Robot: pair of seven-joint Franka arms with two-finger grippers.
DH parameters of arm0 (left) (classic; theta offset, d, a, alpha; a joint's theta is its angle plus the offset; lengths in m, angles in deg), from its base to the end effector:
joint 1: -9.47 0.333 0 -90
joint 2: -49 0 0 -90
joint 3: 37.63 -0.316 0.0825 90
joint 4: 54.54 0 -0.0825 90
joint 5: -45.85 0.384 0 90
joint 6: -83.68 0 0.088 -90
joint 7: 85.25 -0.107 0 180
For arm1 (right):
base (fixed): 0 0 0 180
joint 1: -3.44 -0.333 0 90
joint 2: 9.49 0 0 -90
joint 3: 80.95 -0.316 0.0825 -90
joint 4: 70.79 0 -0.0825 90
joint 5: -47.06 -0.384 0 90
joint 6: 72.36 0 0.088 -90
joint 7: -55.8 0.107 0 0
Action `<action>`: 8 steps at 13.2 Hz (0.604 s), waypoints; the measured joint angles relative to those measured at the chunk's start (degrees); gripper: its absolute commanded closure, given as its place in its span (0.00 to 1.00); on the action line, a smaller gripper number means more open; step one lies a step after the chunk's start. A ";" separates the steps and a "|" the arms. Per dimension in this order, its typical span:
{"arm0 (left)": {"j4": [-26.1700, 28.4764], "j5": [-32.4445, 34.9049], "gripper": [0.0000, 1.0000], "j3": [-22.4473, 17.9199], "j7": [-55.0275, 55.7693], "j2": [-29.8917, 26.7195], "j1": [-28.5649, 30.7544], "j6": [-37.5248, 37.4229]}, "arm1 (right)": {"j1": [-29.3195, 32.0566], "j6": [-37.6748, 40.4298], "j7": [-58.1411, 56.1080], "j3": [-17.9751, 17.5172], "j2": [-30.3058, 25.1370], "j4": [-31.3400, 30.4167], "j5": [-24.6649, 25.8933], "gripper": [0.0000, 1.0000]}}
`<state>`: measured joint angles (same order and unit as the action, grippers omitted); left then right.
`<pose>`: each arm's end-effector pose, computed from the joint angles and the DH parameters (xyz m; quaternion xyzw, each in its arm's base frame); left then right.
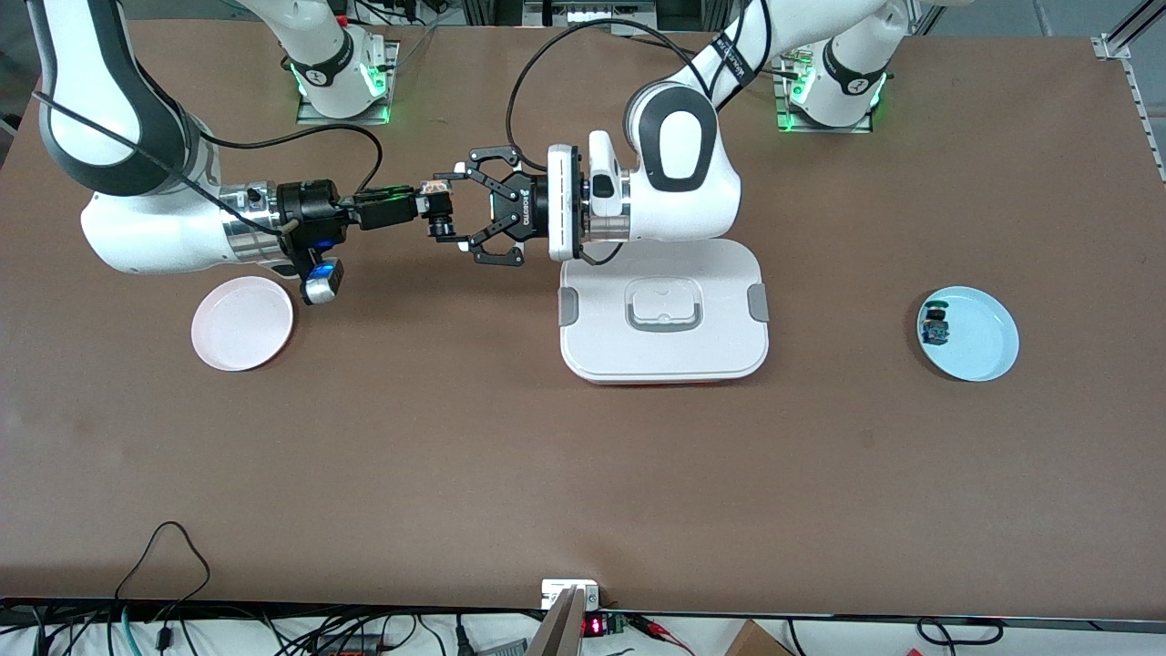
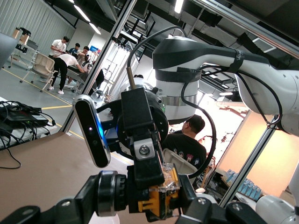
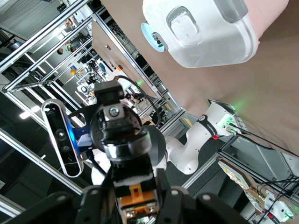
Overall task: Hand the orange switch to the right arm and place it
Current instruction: 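Open the left gripper and withdraw it from the switch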
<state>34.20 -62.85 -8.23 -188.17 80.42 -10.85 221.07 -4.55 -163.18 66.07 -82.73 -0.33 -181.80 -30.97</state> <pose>0.5141 -0.5127 0.4130 0.6109 -0.3335 0.3770 0.6111 0.5459 0.1982 0.4468 -0.7494 0.1711 0.3000 0.5650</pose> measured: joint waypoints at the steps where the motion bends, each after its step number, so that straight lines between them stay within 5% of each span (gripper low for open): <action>1: -0.04 0.00 0.93 0.02 0.19 -0.02 0.00 0.00 | 0.00 -0.01 0.00 0.01 -0.09 0.00 0.00 0.98; 4: -0.05 0.00 0.81 0.02 0.27 -0.02 0.01 0.00 | 0.00 -0.02 -0.05 0.01 -0.09 0.00 -0.01 0.98; 5: -0.06 0.00 0.60 0.02 0.27 -0.02 0.01 0.00 | 0.00 -0.02 -0.07 0.01 -0.09 0.00 -0.02 0.98; 6: -0.14 0.00 0.01 0.02 0.31 -0.03 0.02 0.00 | 0.00 -0.03 -0.08 0.01 -0.10 0.01 -0.12 0.98; 8: -0.59 0.00 0.00 -0.02 0.38 -0.04 0.09 0.09 | -0.07 -0.05 -0.05 0.00 -0.13 0.06 -0.39 0.98</action>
<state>33.60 -62.85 -8.25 -187.79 80.38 -10.76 221.15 -4.62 -163.23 66.02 -82.73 -0.45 -181.74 -31.36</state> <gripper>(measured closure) 0.207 0.643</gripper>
